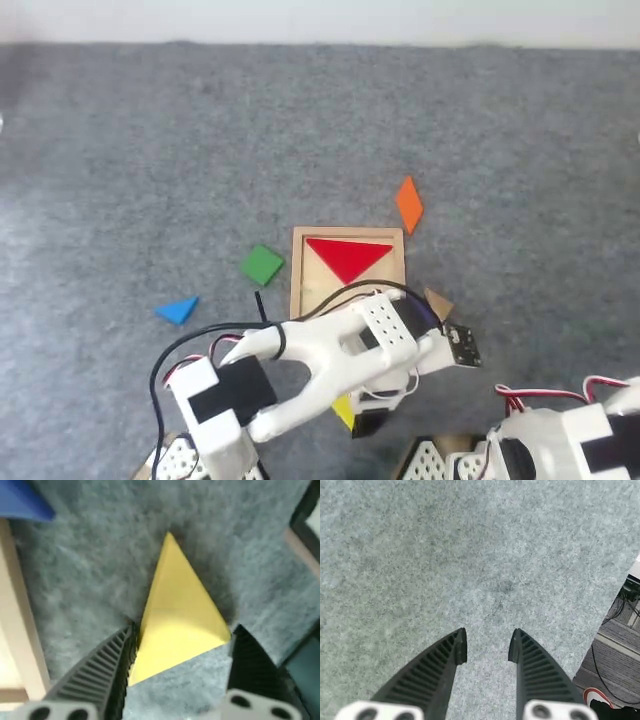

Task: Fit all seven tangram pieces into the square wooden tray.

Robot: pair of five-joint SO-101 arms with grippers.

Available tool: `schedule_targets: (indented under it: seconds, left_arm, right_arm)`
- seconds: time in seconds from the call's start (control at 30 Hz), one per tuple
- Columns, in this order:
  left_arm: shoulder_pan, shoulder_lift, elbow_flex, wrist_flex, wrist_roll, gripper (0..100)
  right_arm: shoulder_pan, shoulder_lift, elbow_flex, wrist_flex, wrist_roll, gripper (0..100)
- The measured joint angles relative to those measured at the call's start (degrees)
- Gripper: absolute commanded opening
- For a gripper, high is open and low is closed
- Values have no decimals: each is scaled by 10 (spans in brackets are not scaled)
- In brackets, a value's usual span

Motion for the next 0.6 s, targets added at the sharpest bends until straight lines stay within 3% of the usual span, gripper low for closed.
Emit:
schedule_targets:
  seconds: [0.6]
  left_arm:
    - [-162, -3, 0, 22, -19, 192]
  right_arm:
    - [0, 0, 0, 0, 0, 154]
